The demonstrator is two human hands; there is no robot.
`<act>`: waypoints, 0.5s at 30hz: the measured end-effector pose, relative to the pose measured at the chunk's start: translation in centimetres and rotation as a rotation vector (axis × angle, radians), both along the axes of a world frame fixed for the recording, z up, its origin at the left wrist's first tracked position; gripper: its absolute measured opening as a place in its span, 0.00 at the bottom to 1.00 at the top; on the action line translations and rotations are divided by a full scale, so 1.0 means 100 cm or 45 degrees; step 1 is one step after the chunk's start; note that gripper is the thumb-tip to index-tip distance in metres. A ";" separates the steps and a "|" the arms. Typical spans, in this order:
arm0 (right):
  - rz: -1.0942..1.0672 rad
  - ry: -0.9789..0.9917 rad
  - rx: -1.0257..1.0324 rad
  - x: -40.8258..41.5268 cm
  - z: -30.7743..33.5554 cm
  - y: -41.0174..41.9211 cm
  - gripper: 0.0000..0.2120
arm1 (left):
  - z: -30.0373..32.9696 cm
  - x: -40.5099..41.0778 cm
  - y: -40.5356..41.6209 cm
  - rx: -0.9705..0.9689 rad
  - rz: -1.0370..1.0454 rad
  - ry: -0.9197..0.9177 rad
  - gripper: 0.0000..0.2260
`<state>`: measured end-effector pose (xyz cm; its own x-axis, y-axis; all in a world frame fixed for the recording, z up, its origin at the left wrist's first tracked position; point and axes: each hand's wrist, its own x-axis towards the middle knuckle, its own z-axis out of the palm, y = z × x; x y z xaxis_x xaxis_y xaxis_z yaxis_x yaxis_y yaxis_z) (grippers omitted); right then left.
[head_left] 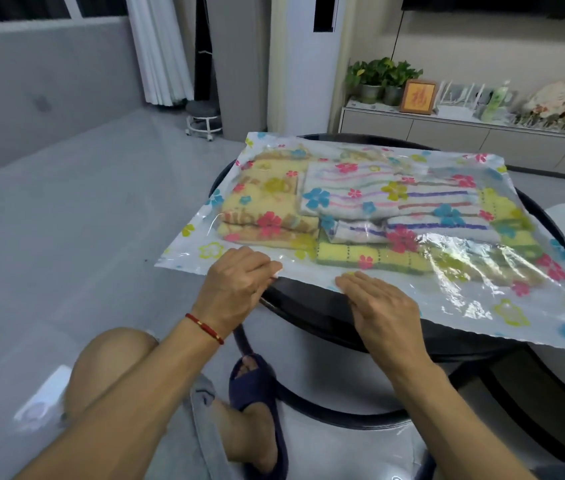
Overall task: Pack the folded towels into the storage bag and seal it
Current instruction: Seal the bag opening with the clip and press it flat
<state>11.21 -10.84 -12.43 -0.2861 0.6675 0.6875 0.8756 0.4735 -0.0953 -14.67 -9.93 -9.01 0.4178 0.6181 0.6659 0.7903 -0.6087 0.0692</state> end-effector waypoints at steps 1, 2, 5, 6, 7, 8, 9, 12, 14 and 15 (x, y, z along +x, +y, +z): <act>0.003 0.014 -0.010 0.002 0.000 -0.001 0.17 | 0.000 -0.009 0.000 -0.001 0.015 0.004 0.07; 0.017 0.021 -0.016 0.004 -0.001 -0.002 0.16 | 0.000 -0.017 -0.001 -0.010 0.019 0.015 0.07; 0.064 0.015 -0.058 -0.001 0.003 -0.005 0.11 | -0.002 -0.033 -0.003 -0.031 0.017 0.054 0.05; 0.043 0.002 -0.068 -0.007 0.006 -0.005 0.08 | -0.003 -0.034 -0.003 -0.039 0.024 0.051 0.06; 0.006 -0.019 -0.082 -0.017 0.011 -0.007 0.07 | -0.004 -0.033 -0.003 -0.052 0.034 0.038 0.06; -0.021 -0.050 -0.101 -0.031 0.015 -0.007 0.10 | -0.005 -0.032 -0.003 -0.066 0.045 0.021 0.07; -0.008 -0.083 -0.127 -0.047 0.020 -0.006 0.14 | -0.005 -0.030 -0.003 -0.073 0.053 0.011 0.08; 0.148 -0.185 -0.157 -0.097 0.030 0.002 0.13 | -0.004 -0.027 -0.005 -0.067 0.051 0.040 0.05; 0.199 -0.216 -0.153 -0.118 0.030 0.007 0.06 | -0.001 -0.033 -0.005 -0.066 0.056 0.092 0.04; 0.212 -0.202 -0.137 -0.121 0.030 0.009 0.06 | 0.000 -0.040 -0.005 -0.068 0.064 0.138 0.05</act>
